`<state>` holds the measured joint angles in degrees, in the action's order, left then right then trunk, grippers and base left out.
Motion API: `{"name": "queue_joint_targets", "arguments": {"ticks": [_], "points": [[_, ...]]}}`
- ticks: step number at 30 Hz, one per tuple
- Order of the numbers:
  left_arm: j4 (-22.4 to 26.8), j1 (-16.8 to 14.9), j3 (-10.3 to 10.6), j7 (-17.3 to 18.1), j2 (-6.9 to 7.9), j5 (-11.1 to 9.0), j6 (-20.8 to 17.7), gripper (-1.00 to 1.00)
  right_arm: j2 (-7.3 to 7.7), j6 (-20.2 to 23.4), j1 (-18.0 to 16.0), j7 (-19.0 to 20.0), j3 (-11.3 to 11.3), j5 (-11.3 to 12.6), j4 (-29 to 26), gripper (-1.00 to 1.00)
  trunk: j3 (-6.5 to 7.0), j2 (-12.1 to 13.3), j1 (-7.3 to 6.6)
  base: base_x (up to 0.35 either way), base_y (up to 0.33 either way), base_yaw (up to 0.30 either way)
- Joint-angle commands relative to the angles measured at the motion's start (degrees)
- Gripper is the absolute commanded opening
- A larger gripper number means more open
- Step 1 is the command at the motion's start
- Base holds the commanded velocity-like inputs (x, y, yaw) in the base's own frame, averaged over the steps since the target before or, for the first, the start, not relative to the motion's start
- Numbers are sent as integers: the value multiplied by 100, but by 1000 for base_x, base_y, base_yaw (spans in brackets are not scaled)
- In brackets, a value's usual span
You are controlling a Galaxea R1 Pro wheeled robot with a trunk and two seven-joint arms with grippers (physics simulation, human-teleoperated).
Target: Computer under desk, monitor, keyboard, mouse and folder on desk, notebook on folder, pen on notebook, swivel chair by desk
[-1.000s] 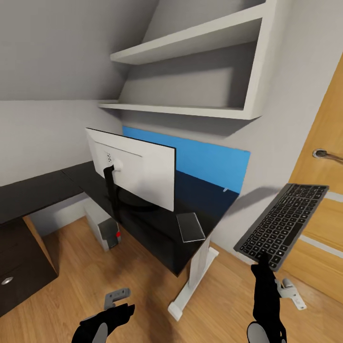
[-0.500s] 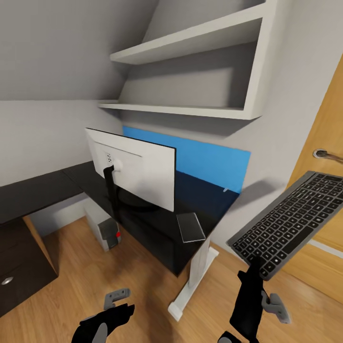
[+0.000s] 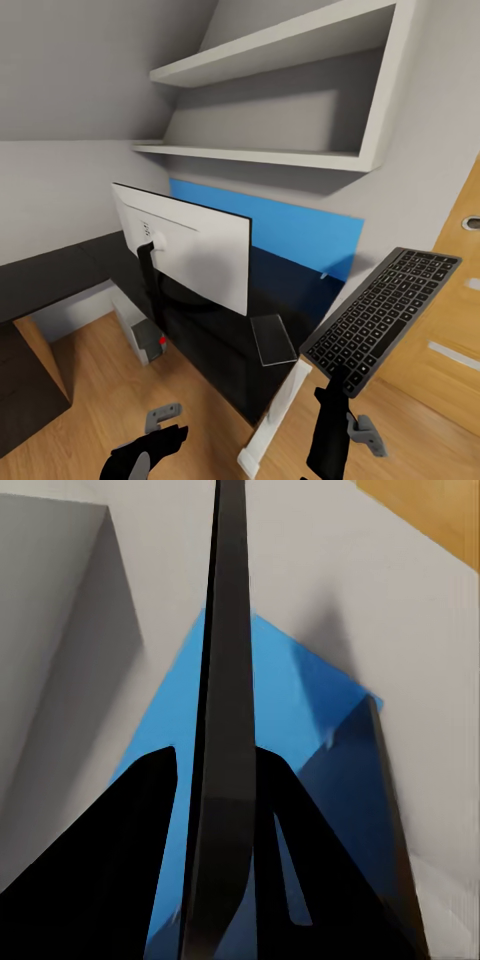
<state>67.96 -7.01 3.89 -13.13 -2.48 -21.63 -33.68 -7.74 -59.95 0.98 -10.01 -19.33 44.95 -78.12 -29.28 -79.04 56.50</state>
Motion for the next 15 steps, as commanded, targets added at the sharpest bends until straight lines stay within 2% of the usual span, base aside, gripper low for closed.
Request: {"name": "queue_joint_targets", "arguments": {"ticks": [1, 8, 15], "points": [[7, -2, 8, -51, 2, -60, -16, 100, 0, -5, -1, -61, -11, -78, -3, -100, -5, -3, 4, 314, 166, 0], [7, -2, 2, -43, 2, -60, -19, 100, 6, -5, -1, -61, -18, -74, 24, -100, -5, -3, 4, 277, 196, 0], [7, -2, -3, -46, 2, -60, -24, 100, 17, -5, -1, -55, -10, -74, 25, -100, -5, -3, 4, 50, 39, 0]]}}
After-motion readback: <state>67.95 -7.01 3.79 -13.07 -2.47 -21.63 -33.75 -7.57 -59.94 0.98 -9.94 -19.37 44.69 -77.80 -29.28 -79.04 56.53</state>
